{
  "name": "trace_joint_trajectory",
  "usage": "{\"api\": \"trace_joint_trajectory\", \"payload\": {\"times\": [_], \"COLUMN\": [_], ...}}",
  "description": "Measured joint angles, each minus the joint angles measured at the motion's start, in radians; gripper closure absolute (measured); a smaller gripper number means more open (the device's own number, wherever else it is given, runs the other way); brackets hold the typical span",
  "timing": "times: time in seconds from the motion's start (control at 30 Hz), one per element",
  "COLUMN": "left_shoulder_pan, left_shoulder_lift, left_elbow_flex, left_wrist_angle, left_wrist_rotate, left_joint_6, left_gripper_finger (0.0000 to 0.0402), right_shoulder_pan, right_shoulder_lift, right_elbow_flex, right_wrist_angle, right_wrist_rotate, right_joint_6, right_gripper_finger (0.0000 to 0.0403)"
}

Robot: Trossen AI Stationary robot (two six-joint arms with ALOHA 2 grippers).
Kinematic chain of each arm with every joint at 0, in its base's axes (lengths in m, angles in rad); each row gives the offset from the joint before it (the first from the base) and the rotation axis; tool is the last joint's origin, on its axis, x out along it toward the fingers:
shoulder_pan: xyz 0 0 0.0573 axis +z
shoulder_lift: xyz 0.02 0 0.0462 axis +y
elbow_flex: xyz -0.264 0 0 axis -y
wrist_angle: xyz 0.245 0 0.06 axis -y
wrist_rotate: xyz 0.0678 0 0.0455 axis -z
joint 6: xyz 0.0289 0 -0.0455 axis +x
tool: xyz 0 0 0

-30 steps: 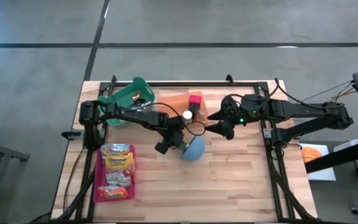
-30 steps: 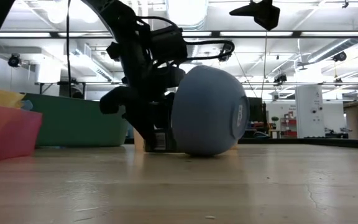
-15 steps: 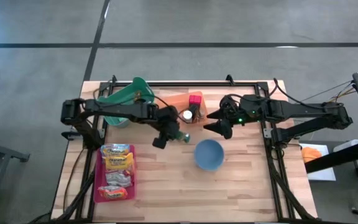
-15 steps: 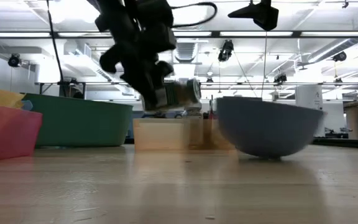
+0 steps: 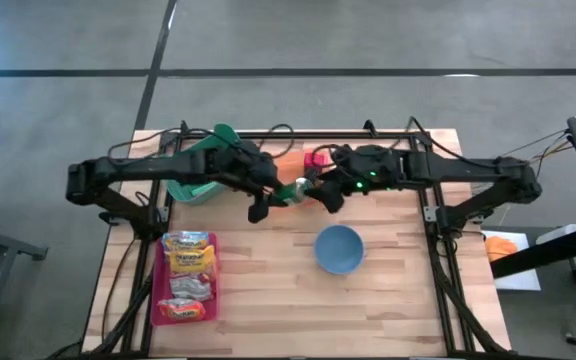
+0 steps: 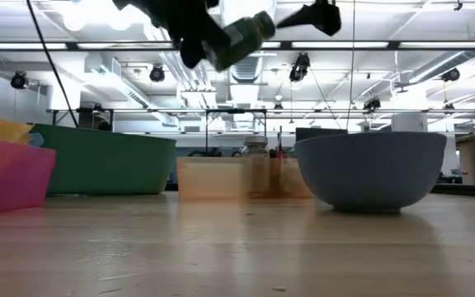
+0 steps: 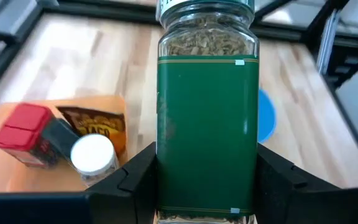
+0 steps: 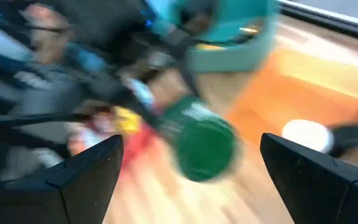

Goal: Pick & Place Food Item
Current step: Put the green spice bottle into the orange bin

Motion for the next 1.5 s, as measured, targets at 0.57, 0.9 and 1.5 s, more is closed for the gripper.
{"api": "trace_joint_trajectory", "payload": {"times": [0.57,0.9,1.5], "left_shoulder_pan": [0.008,0.011,0.031], "left_shoulder_lift": [-0.097,-0.143,-0.162], "left_elbow_flex": [0.001,0.001,0.041], "left_wrist_angle": [0.032,0.045,0.023], "left_wrist_rotate": [-0.004,-0.008,0.206], "left_joint_6": [-0.041,-0.036,-0.053], "left_gripper_finger": [0.0220,0.0220,0.0220], "right_shoulder_pan": [-0.025,-0.040,-0.046], "right_shoulder_lift": [0.268,0.363,0.381], "right_elbow_flex": [0.490,0.639,0.692], "right_wrist_angle": [-0.344,-0.432,-0.415], "right_wrist_rotate": [-0.024,-0.060,-0.220], "right_joint_6": [-0.081,-0.089,-0.311], "right_gripper_finger": [0.0028,0.0029,0.0211]}}
